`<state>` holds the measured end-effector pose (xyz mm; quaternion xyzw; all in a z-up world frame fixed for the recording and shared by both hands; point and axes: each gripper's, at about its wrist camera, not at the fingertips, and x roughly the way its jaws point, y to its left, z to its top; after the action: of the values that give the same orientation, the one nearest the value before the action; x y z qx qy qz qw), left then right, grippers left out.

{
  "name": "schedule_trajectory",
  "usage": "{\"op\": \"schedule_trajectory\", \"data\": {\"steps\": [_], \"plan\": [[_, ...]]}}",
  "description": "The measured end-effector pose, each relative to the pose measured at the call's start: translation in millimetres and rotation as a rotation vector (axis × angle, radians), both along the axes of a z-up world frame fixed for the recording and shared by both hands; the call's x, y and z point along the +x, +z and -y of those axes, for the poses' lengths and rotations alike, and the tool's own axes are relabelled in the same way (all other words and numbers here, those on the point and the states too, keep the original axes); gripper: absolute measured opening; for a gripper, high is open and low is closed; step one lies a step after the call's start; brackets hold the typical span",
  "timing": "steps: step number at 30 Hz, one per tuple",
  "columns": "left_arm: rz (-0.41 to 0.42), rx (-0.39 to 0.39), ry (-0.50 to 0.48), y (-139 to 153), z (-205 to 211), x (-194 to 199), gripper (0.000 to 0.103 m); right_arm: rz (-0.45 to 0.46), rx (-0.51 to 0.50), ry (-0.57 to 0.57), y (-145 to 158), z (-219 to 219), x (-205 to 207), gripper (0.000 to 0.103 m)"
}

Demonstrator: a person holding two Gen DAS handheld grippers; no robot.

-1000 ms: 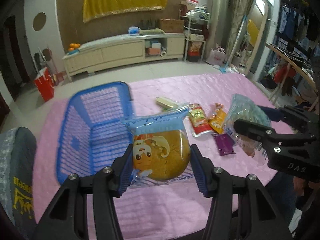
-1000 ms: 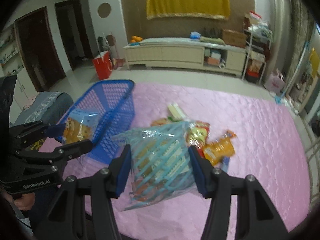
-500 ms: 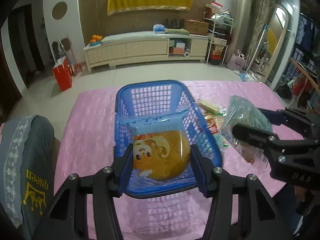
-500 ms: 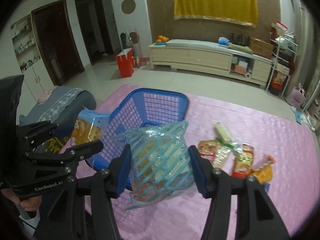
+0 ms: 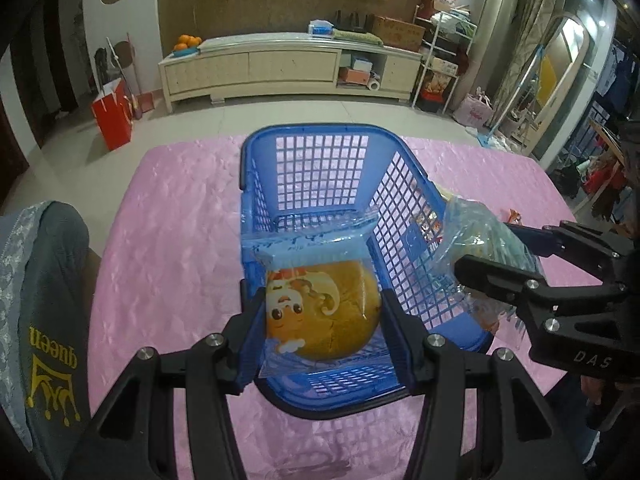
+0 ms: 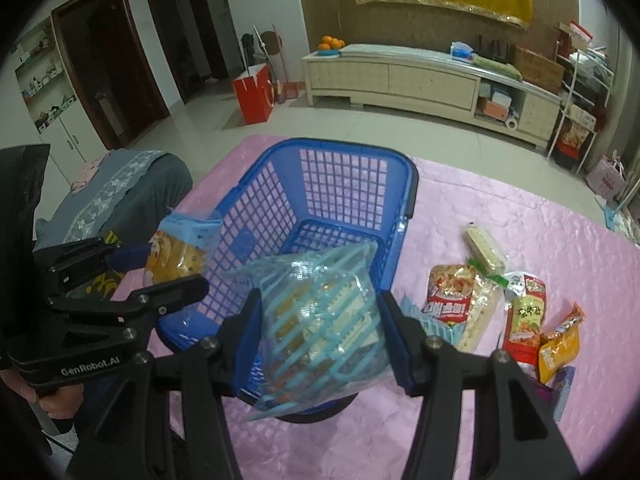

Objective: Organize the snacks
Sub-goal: 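Carry both held snacks over the blue basket and open both tools, then grasp a second cake pack with the left tool while the right tool reaches toward the blue tube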

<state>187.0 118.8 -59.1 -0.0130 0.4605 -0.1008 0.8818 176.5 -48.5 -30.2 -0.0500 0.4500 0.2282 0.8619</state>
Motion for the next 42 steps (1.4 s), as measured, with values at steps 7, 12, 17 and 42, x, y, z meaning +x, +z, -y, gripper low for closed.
{"op": "schedule_trajectory", "data": {"steps": [7,12,17,42], "plan": [[-0.029,0.014,-0.01,-4.7,5.9,1.5,0.055,0.009,-0.027,0.022,-5.5,-6.8,-2.4,0.062],[0.011,0.023,0.01,4.0,1.8,-2.0,0.072,0.011,-0.02,0.013,-3.1,-3.4,-0.2,0.079],[0.018,0.031,0.022,13.2,3.0,-10.6,0.076,0.05,0.003,-0.026,12.1,9.6,-5.9,0.095],[0.109,0.066,-0.119,54.2,135.8,-39.3,0.08,0.119,-0.001,-0.242,51.0,152.6,-58.3,0.095]]}}
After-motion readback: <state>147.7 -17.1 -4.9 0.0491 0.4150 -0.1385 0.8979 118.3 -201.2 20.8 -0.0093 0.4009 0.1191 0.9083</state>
